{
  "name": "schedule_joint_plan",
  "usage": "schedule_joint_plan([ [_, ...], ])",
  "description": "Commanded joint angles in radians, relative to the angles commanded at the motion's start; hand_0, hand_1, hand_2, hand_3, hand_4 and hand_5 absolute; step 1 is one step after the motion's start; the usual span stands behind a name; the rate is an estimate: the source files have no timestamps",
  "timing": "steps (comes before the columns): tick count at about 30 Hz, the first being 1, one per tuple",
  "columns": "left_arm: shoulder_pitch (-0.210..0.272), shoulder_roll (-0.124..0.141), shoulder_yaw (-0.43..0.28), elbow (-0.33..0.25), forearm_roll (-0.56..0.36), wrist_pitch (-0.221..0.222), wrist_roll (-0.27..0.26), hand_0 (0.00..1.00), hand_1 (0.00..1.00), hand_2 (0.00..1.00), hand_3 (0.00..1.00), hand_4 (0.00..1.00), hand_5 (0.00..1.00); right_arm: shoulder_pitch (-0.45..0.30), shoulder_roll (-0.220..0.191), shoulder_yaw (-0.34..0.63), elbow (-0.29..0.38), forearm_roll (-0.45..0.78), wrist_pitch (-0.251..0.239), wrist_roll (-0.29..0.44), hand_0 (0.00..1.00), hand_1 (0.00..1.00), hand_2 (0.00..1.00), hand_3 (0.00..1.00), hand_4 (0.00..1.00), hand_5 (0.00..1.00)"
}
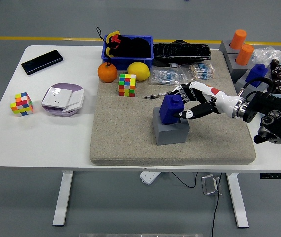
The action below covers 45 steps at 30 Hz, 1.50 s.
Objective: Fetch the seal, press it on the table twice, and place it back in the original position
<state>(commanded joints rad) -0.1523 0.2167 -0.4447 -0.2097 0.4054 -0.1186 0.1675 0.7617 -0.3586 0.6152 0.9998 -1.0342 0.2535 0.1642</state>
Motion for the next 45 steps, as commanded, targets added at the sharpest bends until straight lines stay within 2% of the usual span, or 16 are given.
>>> schedule_joint_plan([
  [31, -0.002, 0.000, 0.000, 0.000, 0.001, 0.000, 0.000, 0.722, 0.696, 0.684, 0.759, 0.698, 0.292, 0.008, -0.001, -0.042, 0.000, -0.048, -0.009, 0.001, 0.649, 0.523, 0.503, 0.544, 0.764, 0.002],
  [32, -0.003, 0.000, 0.001, 0.000, 0.001, 0.000, 0.000, 0.722, 0.696, 0.684, 0.758, 0.698, 0.291, 0.008, -0.001, -0.044, -0.001, -0.046, -0.010, 0.002, 0.688, 0.617, 0.594, 0.604, 0.833, 0.002],
  [37, -0.002, 0.000, 0.003, 0.000, -0.001, 0.000, 0.001, 0.722, 0.696, 0.684, 0.758, 0.698, 0.291, 0.008, 0.001, -0.045, -0.002, -0.047, -0.012, 0.004, 0.688, 0.617, 0.594, 0.604, 0.833, 0.002],
  [38, -0.002, 0.000, 0.002, 0.000, 0.000, 0.000, 0.001, 0.722, 0.696, 0.684, 0.759, 0.698, 0.292, 0.008, 0.001, -0.045, -0.002, -0.047, -0.012, 0.004, 0.747, 0.728, 0.732, 0.723, 0.991, 0.002],
  [43, -0.002, 0.000, 0.001, 0.000, 0.001, -0.001, 0.001, 0.722, 0.696, 0.684, 0.759, 0.698, 0.292, 0.008, 0.001, -0.044, -0.004, -0.048, -0.016, 0.007, 0.747, 0.728, 0.732, 0.723, 0.991, 0.002],
  [44, -0.002, 0.000, 0.000, 0.000, 0.002, -0.001, 0.001, 0.722, 0.696, 0.684, 0.759, 0.698, 0.292, 0.008, 0.001, -0.044, -0.004, -0.048, -0.017, 0.008, 0.762, 0.762, 0.778, 0.787, 0.998, 0.002],
  [45, -0.001, 0.000, 0.000, 0.000, 0.001, -0.001, 0.001, 0.722, 0.696, 0.684, 0.759, 0.698, 0.292, 0.007, 0.002, -0.043, -0.003, -0.049, -0.018, 0.008, 0.762, 0.762, 0.778, 0.787, 0.998, 0.002],
])
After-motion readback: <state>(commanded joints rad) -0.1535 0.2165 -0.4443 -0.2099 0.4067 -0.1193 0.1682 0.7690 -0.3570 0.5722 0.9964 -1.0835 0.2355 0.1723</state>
